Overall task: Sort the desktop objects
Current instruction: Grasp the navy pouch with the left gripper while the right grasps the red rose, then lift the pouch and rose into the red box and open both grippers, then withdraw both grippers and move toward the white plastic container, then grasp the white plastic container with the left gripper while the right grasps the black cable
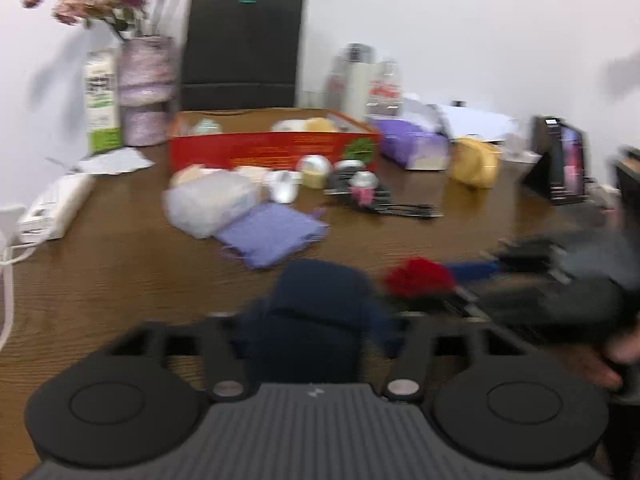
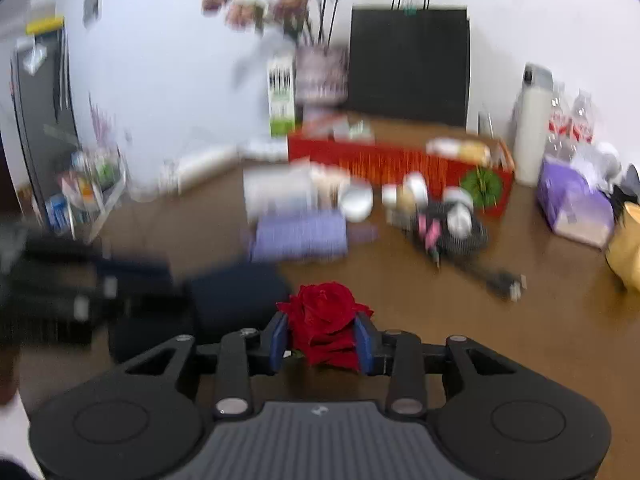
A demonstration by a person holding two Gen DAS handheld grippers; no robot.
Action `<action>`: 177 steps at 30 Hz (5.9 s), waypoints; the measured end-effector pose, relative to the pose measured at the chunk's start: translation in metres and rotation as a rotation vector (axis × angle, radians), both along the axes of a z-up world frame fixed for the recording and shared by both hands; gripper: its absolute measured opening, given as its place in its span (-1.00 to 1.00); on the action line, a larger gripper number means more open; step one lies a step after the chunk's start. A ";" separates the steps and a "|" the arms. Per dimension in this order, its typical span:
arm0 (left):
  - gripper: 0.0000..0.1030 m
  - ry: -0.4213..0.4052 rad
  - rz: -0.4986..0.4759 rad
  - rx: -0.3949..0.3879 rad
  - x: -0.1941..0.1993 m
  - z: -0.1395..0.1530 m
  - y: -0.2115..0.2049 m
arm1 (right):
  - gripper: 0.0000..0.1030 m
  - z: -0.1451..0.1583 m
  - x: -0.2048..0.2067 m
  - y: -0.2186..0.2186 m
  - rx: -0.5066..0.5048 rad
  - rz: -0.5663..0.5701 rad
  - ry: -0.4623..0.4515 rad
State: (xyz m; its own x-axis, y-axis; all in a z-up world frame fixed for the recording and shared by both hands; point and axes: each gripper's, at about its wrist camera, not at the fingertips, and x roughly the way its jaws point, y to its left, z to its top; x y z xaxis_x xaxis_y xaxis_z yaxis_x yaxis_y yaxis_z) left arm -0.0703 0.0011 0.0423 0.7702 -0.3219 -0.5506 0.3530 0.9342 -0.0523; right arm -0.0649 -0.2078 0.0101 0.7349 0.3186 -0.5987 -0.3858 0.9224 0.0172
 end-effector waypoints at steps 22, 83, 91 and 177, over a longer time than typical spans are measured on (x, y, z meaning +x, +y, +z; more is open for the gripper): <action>0.26 0.086 -0.008 0.010 -0.020 -0.011 -0.007 | -0.15 -0.002 -0.008 0.001 0.043 -0.040 0.004; 1.00 0.069 0.290 0.045 0.278 0.110 -0.011 | 0.43 0.108 0.303 -0.023 -0.098 -0.257 0.021; 1.00 -0.061 0.270 -0.057 0.132 0.078 -0.003 | 0.52 0.087 0.173 -0.019 0.031 -0.284 -0.064; 0.28 -0.023 -0.031 -0.015 0.105 0.052 -0.011 | -0.77 0.074 0.114 -0.020 0.088 -0.184 -0.147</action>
